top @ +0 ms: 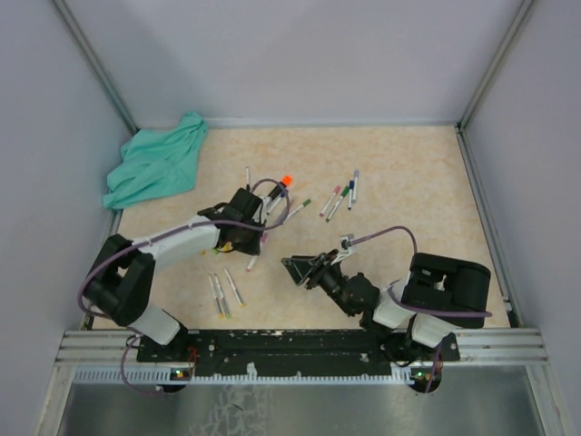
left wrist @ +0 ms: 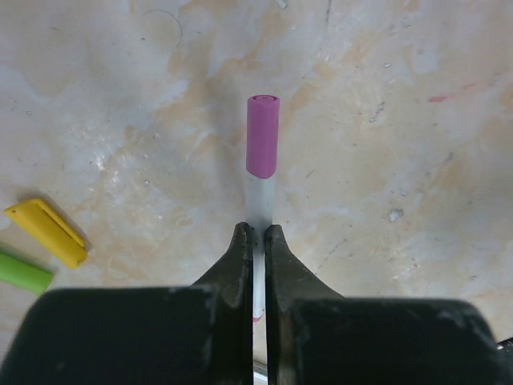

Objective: Open the pen caps
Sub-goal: Pick up the pen from the center of the board.

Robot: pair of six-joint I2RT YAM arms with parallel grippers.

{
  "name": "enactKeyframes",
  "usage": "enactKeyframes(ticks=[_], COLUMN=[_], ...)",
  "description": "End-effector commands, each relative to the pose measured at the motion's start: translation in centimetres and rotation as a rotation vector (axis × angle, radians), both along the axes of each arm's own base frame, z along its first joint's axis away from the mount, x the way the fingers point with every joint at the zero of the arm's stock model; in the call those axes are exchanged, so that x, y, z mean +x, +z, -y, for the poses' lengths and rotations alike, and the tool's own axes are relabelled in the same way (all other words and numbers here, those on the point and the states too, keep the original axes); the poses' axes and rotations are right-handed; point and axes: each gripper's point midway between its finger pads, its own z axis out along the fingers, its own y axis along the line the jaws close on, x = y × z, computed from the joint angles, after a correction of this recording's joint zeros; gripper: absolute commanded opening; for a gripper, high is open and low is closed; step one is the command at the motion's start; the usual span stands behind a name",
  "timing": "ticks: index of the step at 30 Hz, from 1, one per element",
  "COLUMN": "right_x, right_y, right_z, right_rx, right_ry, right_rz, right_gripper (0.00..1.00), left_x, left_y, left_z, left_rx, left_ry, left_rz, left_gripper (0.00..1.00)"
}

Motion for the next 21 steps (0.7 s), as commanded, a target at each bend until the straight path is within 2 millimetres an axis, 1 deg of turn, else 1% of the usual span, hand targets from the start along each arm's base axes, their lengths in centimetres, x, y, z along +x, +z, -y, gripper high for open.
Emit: enactKeyframes(ticks=[1, 5, 7, 9, 11, 13, 16, 21], right_x=[0.6, 0.4, 0.2, 0.0, -0.3, -0.5, -0.8, -0.8], right_y=[2.1, 2.1, 2.3, 2.4, 2.5, 2.8, 3.1, 2.4], right_z=[-1.1, -2.1, -2.7, -3.4, -4.1, -4.8, -5.5, -6.4], right_rx=[0.026, -0.002, -0.01, -0.014, -0.016, -0.01, -0.012, -0.048], right_ry=[0.002, 0.028, 0.045, 0.069, 0.096, 0.122, 0.153, 0.168], right_rz=[0.058, 0.069, 0.08, 0.087, 0.095, 0.11, 0.123, 0.109], right_gripper=[0.48, 0.48, 0.48, 0.49, 0.49, 0.5, 0.51, 0.51], left_x=[1.1, 1.1, 0.7, 0.2, -0.5, -1.4, -2.2, -3.5], left_y=[4.9, 8.4, 9.7, 11.7, 13.1, 13.8, 14.7, 15.2], left_z=[2.1, 2.4, 2.4, 2.6, 2.8, 3.1, 3.0, 3.1], left_rx=[-0.194, -0.35, -0.422, -0.519, -0.611, -0.696, -0.772, -0.855], left_ry=[0.026, 0.078, 0.094, 0.099, 0.096, 0.086, 0.095, 0.079], left_rz=[0.155, 0.283, 0.328, 0.38, 0.418, 0.442, 0.463, 0.461], left_gripper=[0.0, 0.0, 0.0, 0.0, 0.0, 0.0, 0.0, 0.0])
